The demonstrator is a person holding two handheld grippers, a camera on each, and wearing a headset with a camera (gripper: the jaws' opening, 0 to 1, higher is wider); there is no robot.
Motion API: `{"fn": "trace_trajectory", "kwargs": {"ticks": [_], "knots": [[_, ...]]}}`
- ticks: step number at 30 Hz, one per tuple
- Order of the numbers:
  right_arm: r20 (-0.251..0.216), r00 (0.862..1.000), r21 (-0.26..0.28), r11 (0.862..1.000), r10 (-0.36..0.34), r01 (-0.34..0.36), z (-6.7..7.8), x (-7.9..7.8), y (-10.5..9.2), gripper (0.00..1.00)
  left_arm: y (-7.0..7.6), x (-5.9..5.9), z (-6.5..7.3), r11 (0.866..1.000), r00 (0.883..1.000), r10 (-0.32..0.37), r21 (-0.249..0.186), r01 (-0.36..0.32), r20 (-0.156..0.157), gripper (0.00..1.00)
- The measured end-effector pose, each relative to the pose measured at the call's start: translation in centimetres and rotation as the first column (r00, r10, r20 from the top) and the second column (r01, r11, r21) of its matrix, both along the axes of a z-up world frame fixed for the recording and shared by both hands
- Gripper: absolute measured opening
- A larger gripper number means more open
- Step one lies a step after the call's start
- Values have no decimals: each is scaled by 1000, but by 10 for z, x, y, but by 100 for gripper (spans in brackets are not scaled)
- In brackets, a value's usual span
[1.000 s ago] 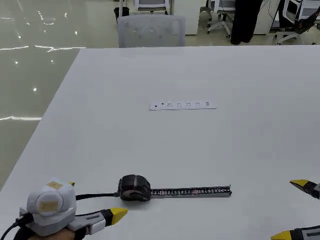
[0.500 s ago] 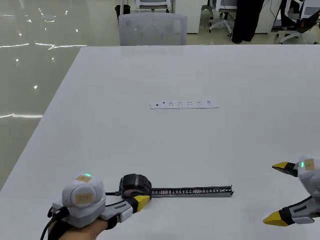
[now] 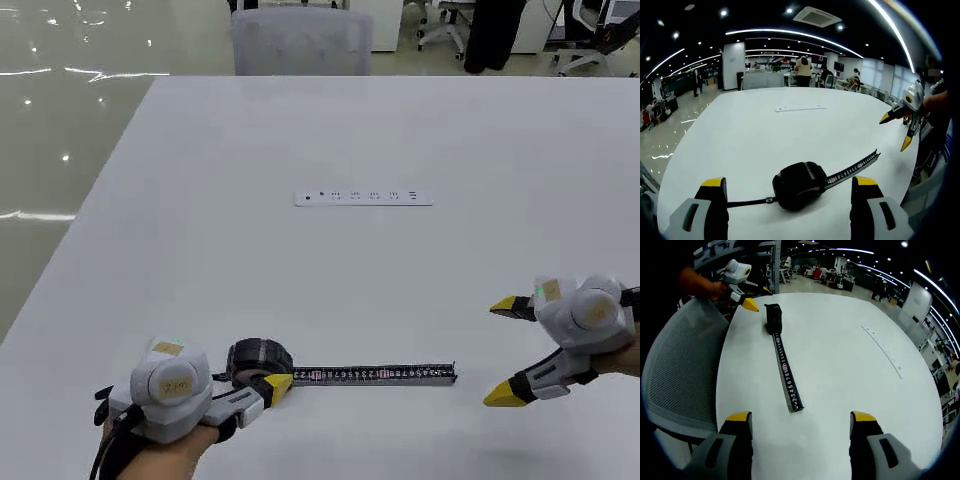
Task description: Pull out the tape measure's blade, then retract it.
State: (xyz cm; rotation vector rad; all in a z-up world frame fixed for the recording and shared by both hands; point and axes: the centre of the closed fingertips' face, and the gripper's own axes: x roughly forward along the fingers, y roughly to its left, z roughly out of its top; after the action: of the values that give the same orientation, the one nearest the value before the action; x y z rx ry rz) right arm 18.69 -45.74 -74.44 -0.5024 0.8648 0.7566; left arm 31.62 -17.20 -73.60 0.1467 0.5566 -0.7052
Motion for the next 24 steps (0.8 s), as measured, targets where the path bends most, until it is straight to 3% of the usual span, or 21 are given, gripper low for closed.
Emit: {"fn": "trace_trajectory", "kwargs": {"ticks": [4,7,12,14,16,20,24], "knots": [[-22,998,4,999,55,-54,-6,6,7,75,-7,-2,-5,1000,1000,-4,-6,4,0,100],[-43,995,-22,996,90,-91,-13,8,8,74,-11,0,-5,1000,1000,8,-17,-7,9,100],[-65,990,-36,992,121,-124,-22,14,11,72,-23,-1,-6,1000,999,-8,-22,9,39,100],[-83,987,-50,989,138,-142,-26,14,11,70,-29,0,-4,999,995,-28,-36,31,92,100],[-98,984,-66,985,150,-157,-32,15,10,68,-30,1,-5,999,990,-34,-12,36,136,100],[-118,980,-73,983,158,-167,-40,18,10,63,-32,1,-7,999,990,-34,-21,37,135,100],[-119,977,-76,980,174,-184,-47,19,15,56,-30,2,-13,1000,994,-12,-15,14,109,100]]}}
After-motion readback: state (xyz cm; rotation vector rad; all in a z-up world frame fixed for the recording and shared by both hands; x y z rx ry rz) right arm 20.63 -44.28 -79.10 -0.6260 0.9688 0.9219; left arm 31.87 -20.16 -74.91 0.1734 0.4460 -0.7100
